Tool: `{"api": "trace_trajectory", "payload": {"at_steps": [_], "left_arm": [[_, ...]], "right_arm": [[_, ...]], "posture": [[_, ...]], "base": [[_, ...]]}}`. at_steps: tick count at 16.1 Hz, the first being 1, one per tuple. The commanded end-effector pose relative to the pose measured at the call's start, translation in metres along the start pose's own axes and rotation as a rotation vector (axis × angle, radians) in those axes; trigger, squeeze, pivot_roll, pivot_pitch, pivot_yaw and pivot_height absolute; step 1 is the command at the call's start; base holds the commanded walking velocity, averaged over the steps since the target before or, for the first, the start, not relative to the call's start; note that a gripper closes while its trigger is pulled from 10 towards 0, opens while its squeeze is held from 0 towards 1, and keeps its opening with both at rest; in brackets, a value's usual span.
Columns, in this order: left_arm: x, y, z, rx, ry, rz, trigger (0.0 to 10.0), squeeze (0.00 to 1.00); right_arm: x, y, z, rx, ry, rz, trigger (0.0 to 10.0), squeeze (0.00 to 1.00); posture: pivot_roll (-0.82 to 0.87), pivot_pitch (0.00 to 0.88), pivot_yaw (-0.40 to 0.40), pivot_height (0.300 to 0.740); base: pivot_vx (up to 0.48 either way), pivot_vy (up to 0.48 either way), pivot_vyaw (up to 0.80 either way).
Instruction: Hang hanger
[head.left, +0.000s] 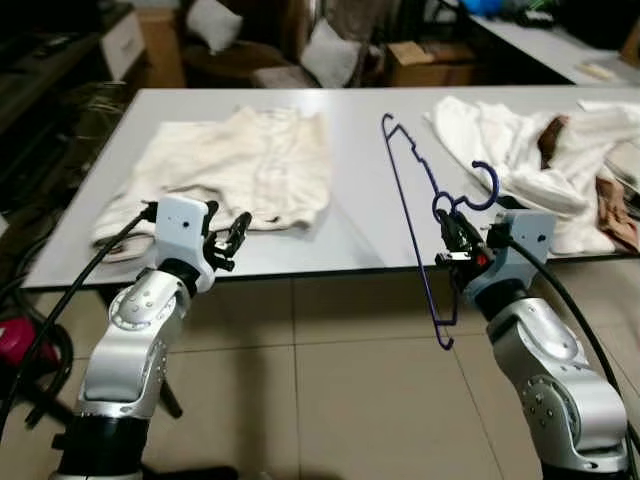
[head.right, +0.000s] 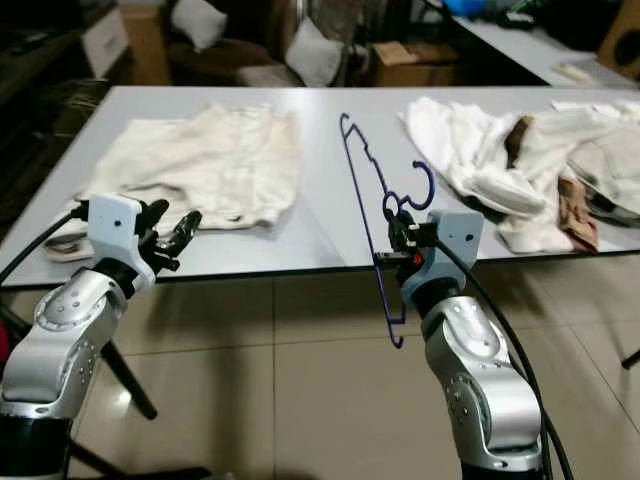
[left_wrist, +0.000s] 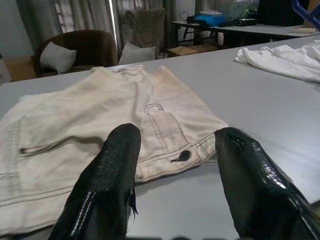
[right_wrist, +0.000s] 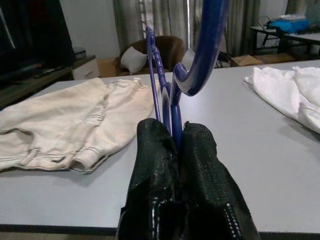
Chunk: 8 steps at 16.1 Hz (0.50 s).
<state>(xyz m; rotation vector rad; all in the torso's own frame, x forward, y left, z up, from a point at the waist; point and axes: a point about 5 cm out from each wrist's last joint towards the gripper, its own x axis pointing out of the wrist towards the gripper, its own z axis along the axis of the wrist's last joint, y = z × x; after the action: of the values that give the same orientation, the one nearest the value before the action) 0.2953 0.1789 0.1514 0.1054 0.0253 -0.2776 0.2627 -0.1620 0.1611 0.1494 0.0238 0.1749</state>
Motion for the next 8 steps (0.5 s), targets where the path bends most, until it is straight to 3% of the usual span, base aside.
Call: {"api": "trace_trajectory", "payload": {"at_steps": [1, 8], "left_arm": [[0.0011, -0.0061, 0.0011, 0.009, -0.011, -0.033, 10.0, 0.0], [0.002, -0.0049, -0.0049, 0.009, 0.016, -0.013, 10.0, 0.0]], "right_arm": [[-0.0026, -0.0075, -0.003, 0.014, 0.012, -0.022, 10.0, 0.0], [-0.0031, -0.006, -0.0057, -0.024, 0.017, -0.023, 10.0, 0.0]], "posture": [[-0.05, 0.0, 0.023, 0.74], [-0.05, 0.0, 0.023, 0.74]], "base": [[0.0, 0.0, 0.0], [0.0, 0.0, 0.0]]}}
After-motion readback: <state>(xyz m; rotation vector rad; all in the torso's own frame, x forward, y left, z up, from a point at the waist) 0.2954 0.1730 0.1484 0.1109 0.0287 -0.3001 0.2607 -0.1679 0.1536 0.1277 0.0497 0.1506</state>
